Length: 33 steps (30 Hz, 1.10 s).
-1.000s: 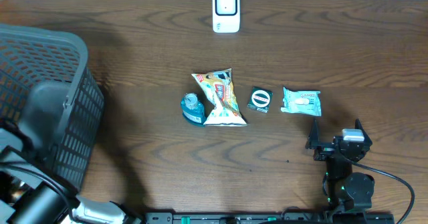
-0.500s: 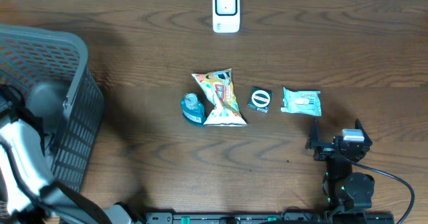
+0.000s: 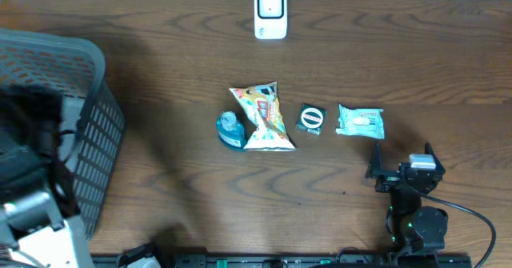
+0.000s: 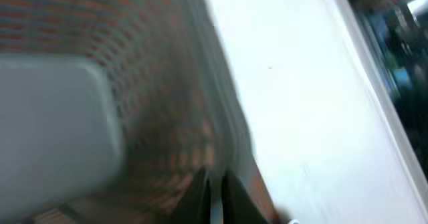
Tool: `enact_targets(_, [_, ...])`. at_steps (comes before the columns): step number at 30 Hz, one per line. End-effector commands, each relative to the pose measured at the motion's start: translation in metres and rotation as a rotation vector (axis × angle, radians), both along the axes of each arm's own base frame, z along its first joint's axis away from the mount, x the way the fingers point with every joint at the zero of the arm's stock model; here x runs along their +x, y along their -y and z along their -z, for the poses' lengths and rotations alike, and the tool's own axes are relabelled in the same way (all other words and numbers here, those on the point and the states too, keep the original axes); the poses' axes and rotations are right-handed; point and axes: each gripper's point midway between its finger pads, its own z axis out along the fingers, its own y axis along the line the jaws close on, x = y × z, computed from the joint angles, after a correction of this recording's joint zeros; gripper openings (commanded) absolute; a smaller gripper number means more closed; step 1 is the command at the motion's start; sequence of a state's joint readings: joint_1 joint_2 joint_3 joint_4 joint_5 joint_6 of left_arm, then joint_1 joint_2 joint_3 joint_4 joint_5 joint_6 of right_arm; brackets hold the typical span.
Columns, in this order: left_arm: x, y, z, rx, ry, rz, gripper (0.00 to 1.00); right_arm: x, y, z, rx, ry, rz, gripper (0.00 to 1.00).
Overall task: Scan the item barcode
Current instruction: 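Reach the left gripper into the basket and grasp the orange Kleenex pack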
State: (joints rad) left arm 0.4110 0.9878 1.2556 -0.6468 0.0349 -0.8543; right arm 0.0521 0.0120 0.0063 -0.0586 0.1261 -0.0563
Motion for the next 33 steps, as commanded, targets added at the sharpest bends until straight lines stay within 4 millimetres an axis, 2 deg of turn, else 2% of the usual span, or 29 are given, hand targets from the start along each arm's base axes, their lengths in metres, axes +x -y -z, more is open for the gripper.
enact_targets(1, [-0.011,-0.010,0.005,0.113,-0.095,-0.124,0.28,0.000,-0.002,0.000,-0.008,0.001,-0.007,0.99])
enact_targets(3, [-0.027,-0.031,0.018,0.131,-0.176,-0.256,0.66,0.000,-0.002,0.000,-0.009,0.001,-0.007,0.99])
enact_targets(5, [-0.036,-0.048,0.032,0.140,-0.253,-0.333,0.89,0.000,-0.002,0.000,-0.008,0.001,-0.008,0.99])
enact_targets(6, [-0.041,-0.059,0.044,0.126,-0.309,-0.368,0.96,0.000,-0.002,0.000,-0.008,0.001,-0.007,0.99])
enact_targets(9, [-0.054,-0.085,0.079,0.061,-0.445,-0.448,0.96,0.000,-0.002,0.000,-0.008,0.001,-0.007,0.99])
enact_targets(14, [-0.063,-0.115,0.138,-0.080,-0.627,-0.483,0.96,0.000,-0.002,0.000,-0.009,0.001,-0.007,0.99])
enact_targets(20, [-0.078,-0.139,0.241,-0.247,-0.948,-0.470,0.96,0.000,-0.002,0.000,-0.008,0.001,-0.007,0.99])
enact_targets(22, [-0.082,-0.147,0.289,-0.295,-1.073,-0.412,0.97,0.000,-0.002,0.000,-0.009,0.001,-0.007,0.99])
enact_targets(25, [-0.086,-0.147,0.320,-0.326,-1.157,-0.369,0.97,0.000,-0.002,0.000,-0.009,0.001,-0.007,0.99])
enact_targets(26, [-0.088,-0.146,0.329,-0.341,-1.180,-0.363,0.82,0.000,-0.002,0.000,-0.009,0.001,-0.008,0.99])
enact_targets(27, [-0.090,-0.145,0.334,-0.349,-1.194,-0.359,0.51,0.000,-0.002,0.000,-0.008,0.001,-0.007,0.99])
enact_targets(29, [-0.088,-0.143,0.336,-0.364,-1.186,-0.350,0.08,0.000,-0.002,0.000,-0.009,0.001,-0.007,0.99])
enact_targets(31, [-0.079,-0.142,0.329,-0.379,-1.141,-0.340,0.07,0.000,-0.002,0.000,-0.009,0.001,-0.008,0.99])
enact_targets(33, [-0.056,-0.144,0.304,-0.397,-1.018,-0.310,0.08,0.000,-0.002,0.000,-0.008,0.001,-0.007,0.99])
